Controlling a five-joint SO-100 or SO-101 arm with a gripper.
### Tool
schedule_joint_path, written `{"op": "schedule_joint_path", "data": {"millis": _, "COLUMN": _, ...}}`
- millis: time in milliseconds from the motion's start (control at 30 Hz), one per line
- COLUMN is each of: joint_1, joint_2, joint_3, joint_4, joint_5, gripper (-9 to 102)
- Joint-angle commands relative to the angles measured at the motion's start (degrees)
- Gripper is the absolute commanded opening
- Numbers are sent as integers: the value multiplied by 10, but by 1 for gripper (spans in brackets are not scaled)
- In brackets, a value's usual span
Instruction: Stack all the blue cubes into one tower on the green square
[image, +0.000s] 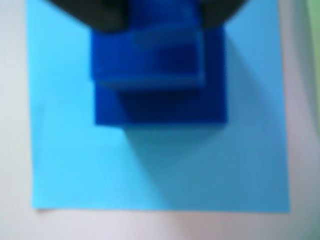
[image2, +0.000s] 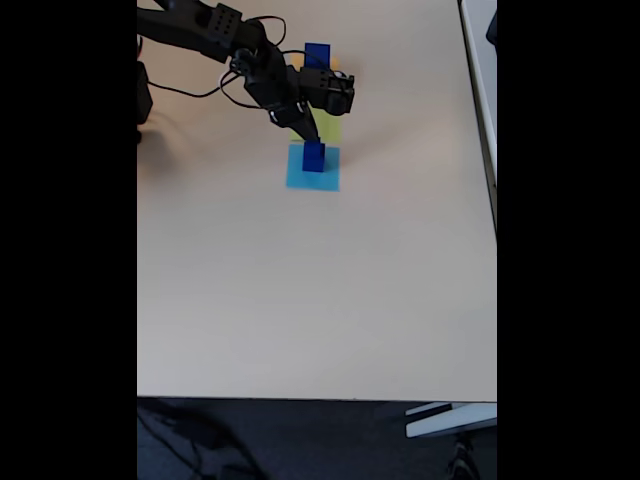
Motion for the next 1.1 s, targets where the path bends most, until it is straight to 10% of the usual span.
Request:
{"op": "schedule_joint_path", "data": {"millis": 0, "joint_1": 8, "joint_2": 45, "joint_3": 0, "joint_4": -18, "joint_5": 4, "gripper": 3}}
{"op": "schedule_joint_path", "data": {"millis": 1067, "joint_1": 9, "joint_2": 47, "joint_3": 8, "joint_4": -27, "joint_5": -3, "gripper": 8}}
